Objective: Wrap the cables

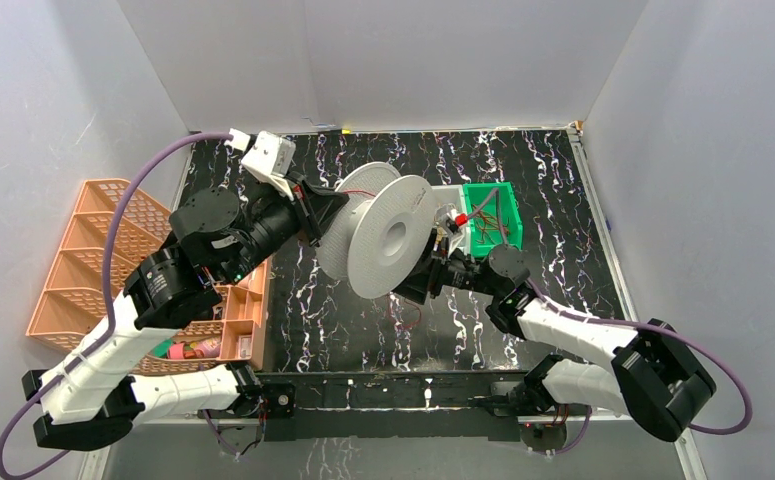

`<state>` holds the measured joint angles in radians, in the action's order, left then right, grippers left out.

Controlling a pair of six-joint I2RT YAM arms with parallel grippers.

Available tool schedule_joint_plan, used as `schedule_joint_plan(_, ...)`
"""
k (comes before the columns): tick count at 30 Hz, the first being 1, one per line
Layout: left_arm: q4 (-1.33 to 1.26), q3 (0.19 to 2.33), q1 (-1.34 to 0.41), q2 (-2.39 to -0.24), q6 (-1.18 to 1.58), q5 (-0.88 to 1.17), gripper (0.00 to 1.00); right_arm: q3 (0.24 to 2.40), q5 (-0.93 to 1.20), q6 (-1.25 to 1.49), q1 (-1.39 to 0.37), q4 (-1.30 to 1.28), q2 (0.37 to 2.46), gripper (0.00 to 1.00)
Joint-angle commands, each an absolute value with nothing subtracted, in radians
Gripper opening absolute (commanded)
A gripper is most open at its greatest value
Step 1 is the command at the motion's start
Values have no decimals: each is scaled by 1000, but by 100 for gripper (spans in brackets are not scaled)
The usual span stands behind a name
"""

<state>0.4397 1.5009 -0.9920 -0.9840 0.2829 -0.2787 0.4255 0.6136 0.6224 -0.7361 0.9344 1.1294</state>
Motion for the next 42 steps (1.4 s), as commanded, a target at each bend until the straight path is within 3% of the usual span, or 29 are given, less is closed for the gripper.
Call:
schedule_joint_plan(1,312,1501,-994,-943,319,-318,0,418,552,631,-753,1145,1159,60)
schedule_joint_plan(14,187,1436,-994,-932,314,-506,0,310,479,644,-894,1100,1077,31)
schedule_joint_plan(27,97,1390,-995,-974,270,-586,0,290,417,680,-1078,1071,998,29)
schedule_joint_plan(42,99,1371,-994,-972,277,-602,0,396,415,717,-1159,1225,1096,30)
